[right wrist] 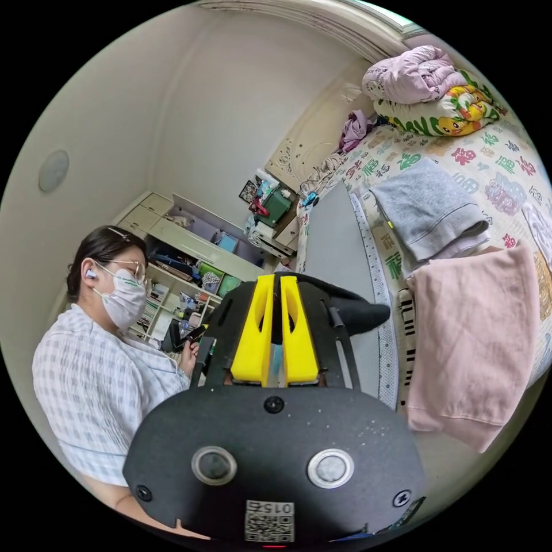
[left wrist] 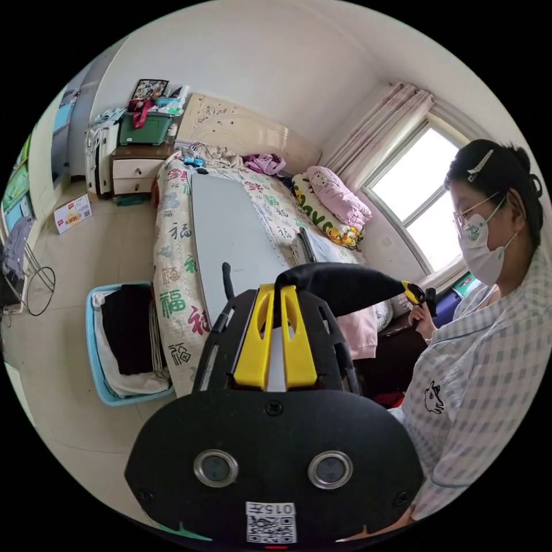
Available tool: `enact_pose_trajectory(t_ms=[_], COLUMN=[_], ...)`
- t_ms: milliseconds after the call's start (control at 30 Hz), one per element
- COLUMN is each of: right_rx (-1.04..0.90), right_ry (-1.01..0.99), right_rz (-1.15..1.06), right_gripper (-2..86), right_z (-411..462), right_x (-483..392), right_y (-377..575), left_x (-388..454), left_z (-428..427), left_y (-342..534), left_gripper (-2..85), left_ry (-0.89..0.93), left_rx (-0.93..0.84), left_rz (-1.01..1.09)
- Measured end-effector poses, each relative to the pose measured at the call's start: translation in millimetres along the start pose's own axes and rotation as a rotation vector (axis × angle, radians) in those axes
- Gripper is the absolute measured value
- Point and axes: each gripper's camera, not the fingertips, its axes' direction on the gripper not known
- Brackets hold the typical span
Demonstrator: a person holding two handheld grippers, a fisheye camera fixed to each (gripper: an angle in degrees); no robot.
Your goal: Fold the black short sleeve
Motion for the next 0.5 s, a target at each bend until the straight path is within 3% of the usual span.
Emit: enact_pose_trajectory(t_ms=[267, 400, 500], right_rx=[-0.145, -0.221, -0.279], right_ry=[0.077, 0.183, 0.32], right_rz=[0.018, 0.039, 0.177], right_gripper=[0.7, 0.9, 1.5], right_z=[84.4, 178.9, 271.4], right_x=[53.0, 142.7, 244.9], right_y=[-44.1, -88.9, -115.5], left_x=[-67.5, -138.5, -198.8], left_z=[3.1, 71.3, 146.0], left_y=[17.4, 10.4, 8.2], left_gripper=[-0.5, -0.5, -0.3], left_ry=[0.017, 0.049, 0.017], left_rx=[-0.051, -0.147, -0.198], left_rz=[-0.069, -0.155, -0.25])
